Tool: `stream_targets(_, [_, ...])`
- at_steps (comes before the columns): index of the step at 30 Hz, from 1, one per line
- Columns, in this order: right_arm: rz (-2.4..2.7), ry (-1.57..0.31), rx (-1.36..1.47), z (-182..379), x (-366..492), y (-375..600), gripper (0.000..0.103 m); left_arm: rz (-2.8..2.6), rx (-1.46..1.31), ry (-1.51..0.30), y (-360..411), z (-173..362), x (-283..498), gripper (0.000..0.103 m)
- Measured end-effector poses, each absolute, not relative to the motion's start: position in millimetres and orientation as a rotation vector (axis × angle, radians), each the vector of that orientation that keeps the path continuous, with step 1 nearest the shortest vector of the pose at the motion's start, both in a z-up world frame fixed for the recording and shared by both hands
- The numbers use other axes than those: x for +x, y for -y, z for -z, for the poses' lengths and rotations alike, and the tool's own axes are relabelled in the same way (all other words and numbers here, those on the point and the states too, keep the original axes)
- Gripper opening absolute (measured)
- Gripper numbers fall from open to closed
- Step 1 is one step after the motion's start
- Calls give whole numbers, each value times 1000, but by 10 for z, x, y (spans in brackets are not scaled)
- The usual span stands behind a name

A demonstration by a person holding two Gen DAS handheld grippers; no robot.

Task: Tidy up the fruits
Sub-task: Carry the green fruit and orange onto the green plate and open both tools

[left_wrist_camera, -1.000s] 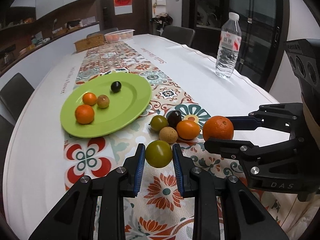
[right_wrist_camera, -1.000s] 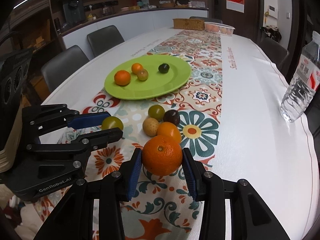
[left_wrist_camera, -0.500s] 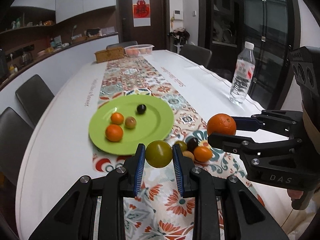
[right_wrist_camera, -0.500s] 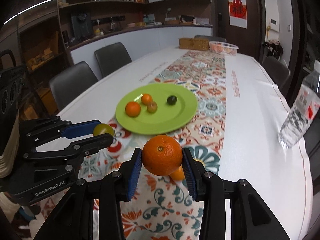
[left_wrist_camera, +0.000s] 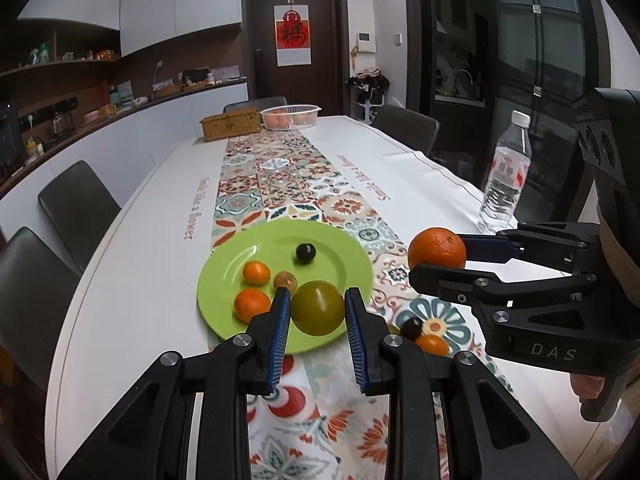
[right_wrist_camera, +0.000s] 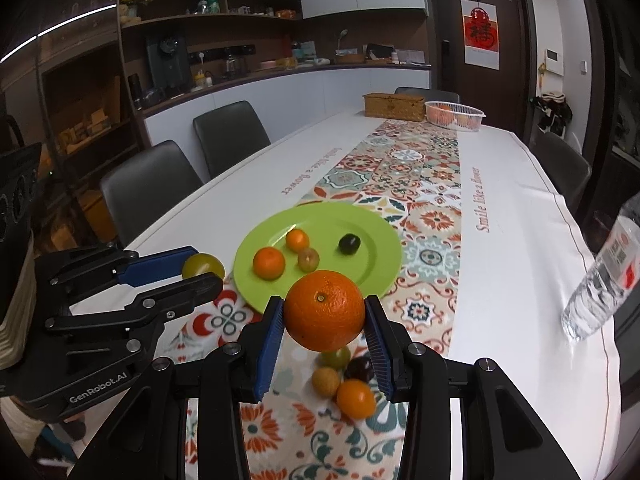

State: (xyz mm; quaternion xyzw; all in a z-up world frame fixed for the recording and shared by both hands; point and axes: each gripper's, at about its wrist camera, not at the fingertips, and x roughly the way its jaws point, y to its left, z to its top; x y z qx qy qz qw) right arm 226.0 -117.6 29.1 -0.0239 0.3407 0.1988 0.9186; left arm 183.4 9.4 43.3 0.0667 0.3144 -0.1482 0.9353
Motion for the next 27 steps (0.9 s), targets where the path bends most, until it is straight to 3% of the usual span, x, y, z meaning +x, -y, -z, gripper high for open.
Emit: stream_targets(27, [-419, -793, -109, -73, 3279, 933, 41, 297, 126, -710, -290, -164, 2988, 28])
